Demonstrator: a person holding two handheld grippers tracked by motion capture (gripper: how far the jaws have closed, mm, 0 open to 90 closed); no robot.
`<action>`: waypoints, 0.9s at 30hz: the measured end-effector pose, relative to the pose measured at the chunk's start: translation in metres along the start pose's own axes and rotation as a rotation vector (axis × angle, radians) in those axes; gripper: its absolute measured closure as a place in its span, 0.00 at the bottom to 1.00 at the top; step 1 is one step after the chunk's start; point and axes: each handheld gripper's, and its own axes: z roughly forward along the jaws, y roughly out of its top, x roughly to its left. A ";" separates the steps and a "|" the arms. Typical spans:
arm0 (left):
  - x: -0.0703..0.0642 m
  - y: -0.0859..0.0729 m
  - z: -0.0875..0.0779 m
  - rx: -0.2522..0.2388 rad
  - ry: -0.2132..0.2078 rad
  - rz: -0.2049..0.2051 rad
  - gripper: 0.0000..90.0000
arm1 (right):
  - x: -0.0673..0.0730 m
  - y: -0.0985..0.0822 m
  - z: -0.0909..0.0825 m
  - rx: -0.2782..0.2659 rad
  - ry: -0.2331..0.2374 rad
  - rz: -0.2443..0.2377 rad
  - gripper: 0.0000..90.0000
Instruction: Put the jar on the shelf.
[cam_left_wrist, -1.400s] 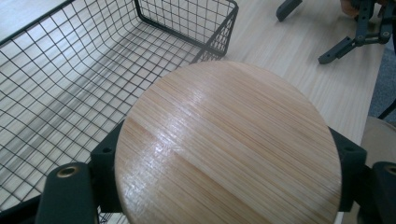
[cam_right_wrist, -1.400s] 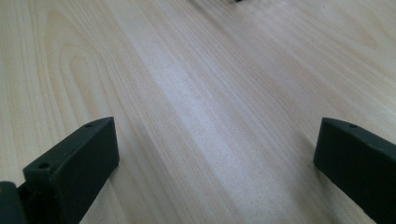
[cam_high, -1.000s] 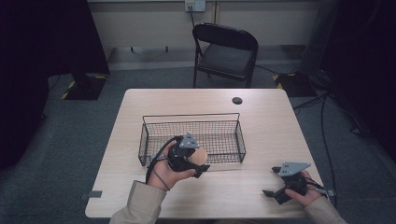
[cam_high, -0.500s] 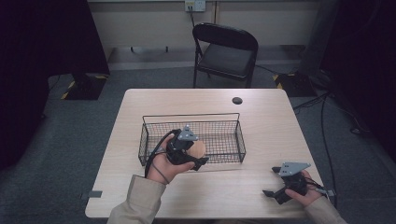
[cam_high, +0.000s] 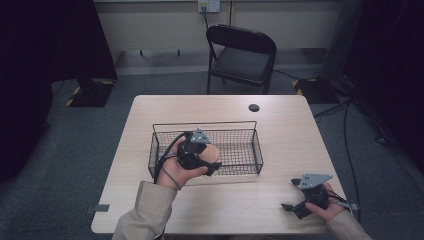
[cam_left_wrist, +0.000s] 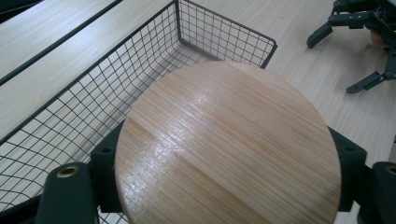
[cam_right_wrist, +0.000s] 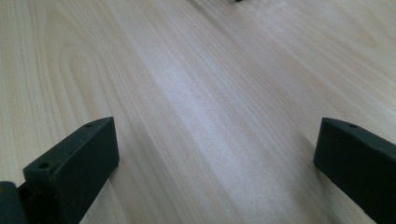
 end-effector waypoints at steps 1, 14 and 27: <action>0.000 0.001 0.000 0.000 0.001 0.000 0.26 | 0.000 0.000 0.000 0.000 0.000 0.000 0.00; 0.010 0.007 0.003 0.000 0.026 -0.004 0.26 | 0.000 0.000 0.000 0.000 0.000 0.000 0.00; 0.028 0.008 0.006 -0.012 0.057 -0.045 0.26 | 0.000 0.000 0.000 0.000 0.000 0.000 0.00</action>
